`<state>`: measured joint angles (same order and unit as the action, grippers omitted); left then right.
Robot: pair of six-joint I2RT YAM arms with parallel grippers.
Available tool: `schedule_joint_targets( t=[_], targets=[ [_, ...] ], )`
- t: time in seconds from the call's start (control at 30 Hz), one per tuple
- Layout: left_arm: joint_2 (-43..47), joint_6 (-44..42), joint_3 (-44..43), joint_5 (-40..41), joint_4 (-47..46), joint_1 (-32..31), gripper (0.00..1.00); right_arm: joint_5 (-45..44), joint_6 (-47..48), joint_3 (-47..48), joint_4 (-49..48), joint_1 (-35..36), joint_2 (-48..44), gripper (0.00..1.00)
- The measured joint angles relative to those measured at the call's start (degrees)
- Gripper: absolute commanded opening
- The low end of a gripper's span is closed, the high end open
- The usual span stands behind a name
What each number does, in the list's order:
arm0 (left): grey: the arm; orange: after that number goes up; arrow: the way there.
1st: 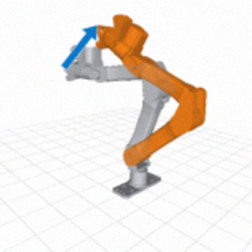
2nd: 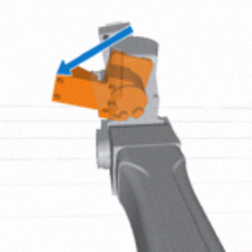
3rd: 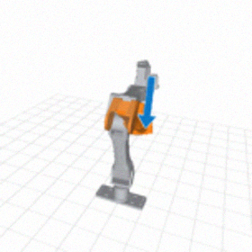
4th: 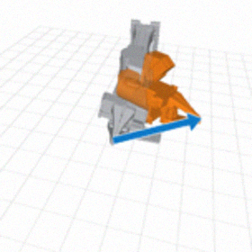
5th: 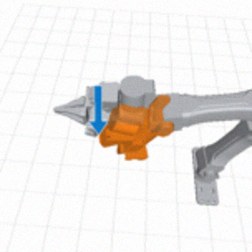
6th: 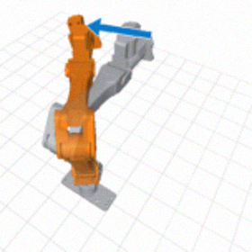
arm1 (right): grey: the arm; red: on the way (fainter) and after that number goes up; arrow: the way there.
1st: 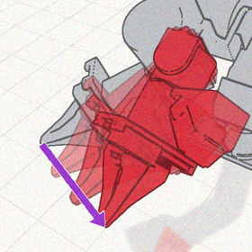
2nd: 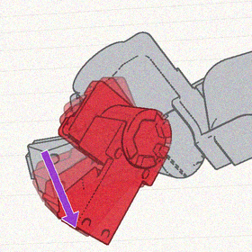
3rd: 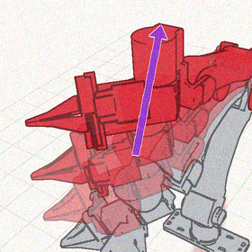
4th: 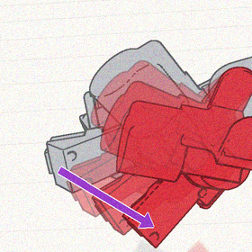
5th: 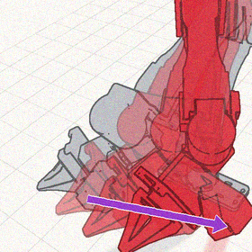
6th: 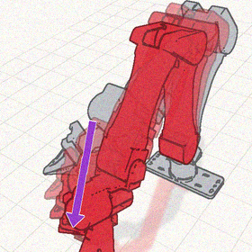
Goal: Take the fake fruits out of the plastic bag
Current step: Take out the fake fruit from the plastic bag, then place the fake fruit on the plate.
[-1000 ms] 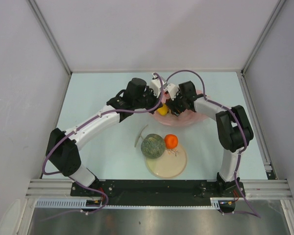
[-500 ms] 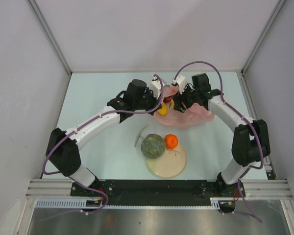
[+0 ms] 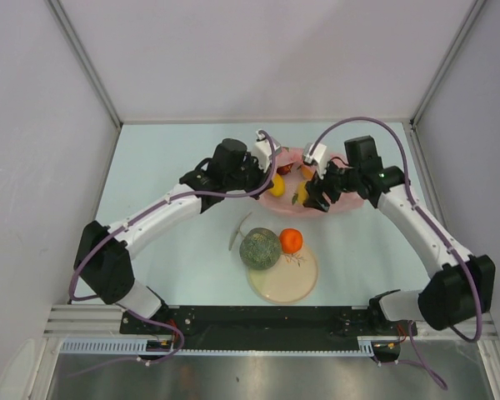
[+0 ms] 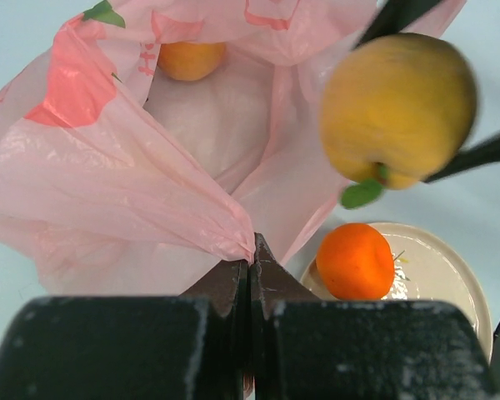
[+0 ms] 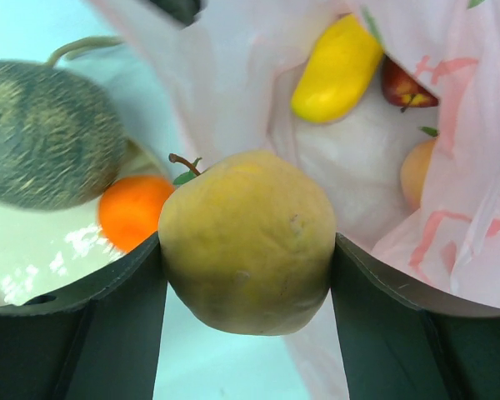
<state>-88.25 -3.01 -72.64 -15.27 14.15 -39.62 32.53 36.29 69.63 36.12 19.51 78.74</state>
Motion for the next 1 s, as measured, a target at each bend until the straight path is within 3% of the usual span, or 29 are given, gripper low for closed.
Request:
schedule_joint_targets(
  t=[0.17, 0.33, 0.63, 0.9, 1.0],
  targets=[
    [0.7, 0.0, 0.9, 0.0, -0.1, 0.0, 0.00, 1.4, 3.4, -5.9, 3.7, 1.6, -7.3, 0.07],
    [0.7, 0.0, 1.0, -0.2, -0.1, 0.0, 0.00, 0.4, 8.9, -13.9, 8.2, 8.6, -12.6, 0.00],
    [0.9, 0.0, 1.9, -0.4, -0.3, 0.0, 0.00, -2.0, 14.9, -19.2, 14.2, 13.8, -14.5, 0.00],
    [0.9, 0.1, 2.0, -0.7, -0.4, 0.0, 0.00, -3.8, 15.3, -20.9, 13.0, 15.1, -11.7, 0.00],
    [0.9, 0.1, 2.0, -1.0, -0.4, 0.0, 0.00, -4.7, 15.3, -22.1, 11.6, 15.3, -11.3, 0.05]
  ],
)
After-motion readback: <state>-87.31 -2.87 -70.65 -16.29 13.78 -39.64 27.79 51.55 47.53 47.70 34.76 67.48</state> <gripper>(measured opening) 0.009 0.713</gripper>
